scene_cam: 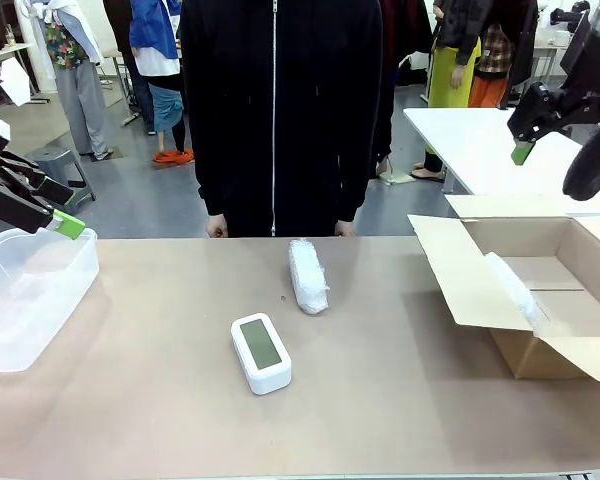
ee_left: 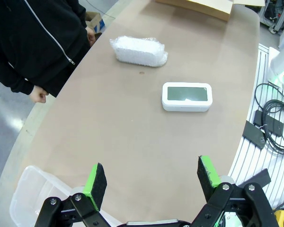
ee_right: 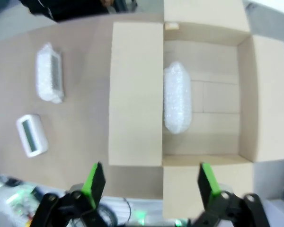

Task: Separate and place wrapped and unwrapped clocks.
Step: If the picked Digital clock is wrapped, place it in the Package Box ; if not, place it in the Organizing box, then pick up the Digital clock indicated by the person.

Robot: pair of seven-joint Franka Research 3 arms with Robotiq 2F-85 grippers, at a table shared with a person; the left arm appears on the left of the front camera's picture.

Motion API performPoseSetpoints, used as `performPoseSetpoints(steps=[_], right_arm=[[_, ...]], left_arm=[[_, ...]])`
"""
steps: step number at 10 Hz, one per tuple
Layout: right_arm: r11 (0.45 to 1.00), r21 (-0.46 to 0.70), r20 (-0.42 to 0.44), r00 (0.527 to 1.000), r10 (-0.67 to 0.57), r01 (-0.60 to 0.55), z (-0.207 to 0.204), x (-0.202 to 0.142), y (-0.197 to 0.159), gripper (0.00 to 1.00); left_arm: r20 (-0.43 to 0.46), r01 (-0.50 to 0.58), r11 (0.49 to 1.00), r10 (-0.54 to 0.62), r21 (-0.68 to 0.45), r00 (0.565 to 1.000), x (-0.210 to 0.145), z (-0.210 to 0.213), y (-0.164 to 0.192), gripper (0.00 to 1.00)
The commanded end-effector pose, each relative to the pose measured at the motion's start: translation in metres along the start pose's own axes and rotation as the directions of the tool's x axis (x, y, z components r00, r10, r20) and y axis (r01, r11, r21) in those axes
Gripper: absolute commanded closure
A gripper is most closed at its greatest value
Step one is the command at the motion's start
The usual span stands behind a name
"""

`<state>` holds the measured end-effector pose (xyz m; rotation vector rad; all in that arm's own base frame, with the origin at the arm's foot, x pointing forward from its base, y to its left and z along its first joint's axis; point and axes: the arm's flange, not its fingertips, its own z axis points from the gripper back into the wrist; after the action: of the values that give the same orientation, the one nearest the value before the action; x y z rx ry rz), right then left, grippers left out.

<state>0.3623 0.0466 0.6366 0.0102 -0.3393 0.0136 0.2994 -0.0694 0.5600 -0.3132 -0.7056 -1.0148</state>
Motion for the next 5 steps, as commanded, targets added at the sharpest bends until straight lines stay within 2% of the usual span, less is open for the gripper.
performPoseSetpoints(steps=[1,5], right_arm=[[0.999,0.025,0.040,0.999,-0.023,0.022,0.0010,-0.0073,-0.0132,0.00],[0.999,0.025,0.040,0.999,-0.023,0.022,0.0010,-0.0073,-0.0132,0.00]], left_arm=[[0.013,0.000,1.000,0.000,-0.009,1.000,-0.0004,-0.0007,0.0012,0.00],[0.013,0.000,1.000,0.000,-0.009,1.000,-0.0004,-0.0007,0.0012,0.00]])
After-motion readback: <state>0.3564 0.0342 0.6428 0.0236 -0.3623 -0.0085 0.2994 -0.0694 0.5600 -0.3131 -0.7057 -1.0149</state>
